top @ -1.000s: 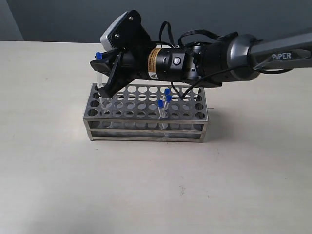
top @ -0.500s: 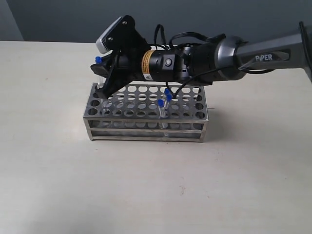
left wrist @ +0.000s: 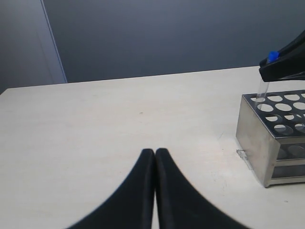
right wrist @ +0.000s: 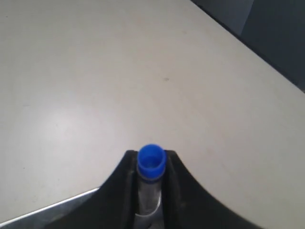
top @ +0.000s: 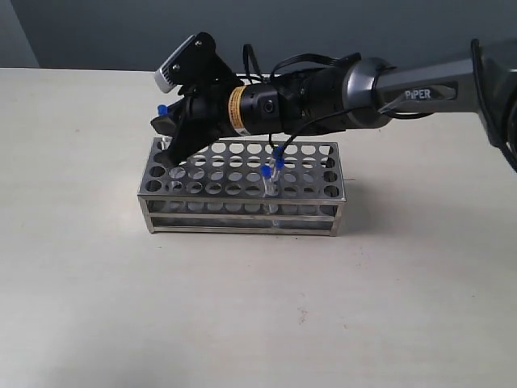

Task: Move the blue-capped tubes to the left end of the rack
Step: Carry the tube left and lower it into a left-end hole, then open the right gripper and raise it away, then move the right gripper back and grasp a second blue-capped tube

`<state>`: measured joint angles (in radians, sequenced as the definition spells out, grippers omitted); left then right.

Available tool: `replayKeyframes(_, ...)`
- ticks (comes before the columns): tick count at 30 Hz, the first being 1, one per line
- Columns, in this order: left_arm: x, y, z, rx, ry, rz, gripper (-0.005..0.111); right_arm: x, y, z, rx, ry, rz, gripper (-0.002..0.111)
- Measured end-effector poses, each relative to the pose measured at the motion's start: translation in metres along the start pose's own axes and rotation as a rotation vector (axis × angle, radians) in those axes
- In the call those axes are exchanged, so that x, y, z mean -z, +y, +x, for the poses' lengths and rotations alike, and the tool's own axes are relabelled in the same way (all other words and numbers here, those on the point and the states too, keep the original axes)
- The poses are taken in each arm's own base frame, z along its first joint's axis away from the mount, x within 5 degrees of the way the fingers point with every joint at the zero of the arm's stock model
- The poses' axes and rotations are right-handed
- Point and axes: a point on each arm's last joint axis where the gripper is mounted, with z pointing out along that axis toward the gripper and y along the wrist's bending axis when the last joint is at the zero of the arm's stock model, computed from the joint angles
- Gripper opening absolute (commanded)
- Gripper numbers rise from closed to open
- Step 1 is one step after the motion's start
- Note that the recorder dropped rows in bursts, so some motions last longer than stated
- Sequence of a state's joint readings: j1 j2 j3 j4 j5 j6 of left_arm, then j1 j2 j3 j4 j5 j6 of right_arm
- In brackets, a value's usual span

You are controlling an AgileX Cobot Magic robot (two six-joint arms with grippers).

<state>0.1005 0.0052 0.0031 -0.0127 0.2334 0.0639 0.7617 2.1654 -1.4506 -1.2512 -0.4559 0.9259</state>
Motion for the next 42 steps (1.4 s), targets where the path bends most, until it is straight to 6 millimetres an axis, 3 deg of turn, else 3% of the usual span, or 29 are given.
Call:
replayKeyframes(4, 0.0, 0.0, 0.0, 0.0, 0.0, 0.0, 0.001, -0.004, 0.0, 0.006, -0.024, 0.014, -0.004, 0.005)
replayKeyframes(10, 0.0, 0.0, 0.0, 0.0, 0.0, 0.0, 0.001, -0.004, 0.0, 0.006, -0.025, 0.018, -0.001, 0.034)
replayKeyframes(19, 0.0, 0.0, 0.0, 0.0, 0.0, 0.0, 0.001, -0.004, -0.001, 0.006, -0.021, 0.025, 0.005, 0.034)
replayKeyframes(22, 0.0, 0.0, 0.0, 0.0, 0.0, 0.0, 0.001, 0.003, -0.005, -0.002, -0.027, 0.033, 0.053, 0.034)
replayKeyframes(25, 0.0, 0.0, 0.0, 0.0, 0.0, 0.0, 0.001, 0.023, -0.015, -0.027, -0.049, 0.031, 0.178, 0.034)
replayKeyframes(29, 0.0, 0.0, 0.0, 0.0, 0.0, 0.0, 0.001, 0.074, -0.022, -0.077, -0.008, -0.037, 0.32, 0.034)
replayKeyframes(32, 0.0, 0.0, 0.0, 0.0, 0.0, 0.0, 0.001, 0.112, -0.022, -0.091, -0.001, -0.077, 0.354, 0.034)
replayKeyframes(35, 0.0, 0.0, 0.0, 0.0, 0.0, 0.0, 0.001, 0.143, -0.024, -0.077, -0.046, -0.061, 0.378, 0.034)
replayKeyframes(39, 0.0, 0.0, 0.0, 0.0, 0.0, 0.0, 0.001, 0.168, -0.013, -0.026, -0.164, 0.003, 0.326, 0.034)
replayKeyframes(42, 0.0, 0.0, 0.0, 0.0, 0.0, 0.0, 0.001, 0.177, 0.008, 0.004, -0.223, 0.031, 0.239, 0.034)
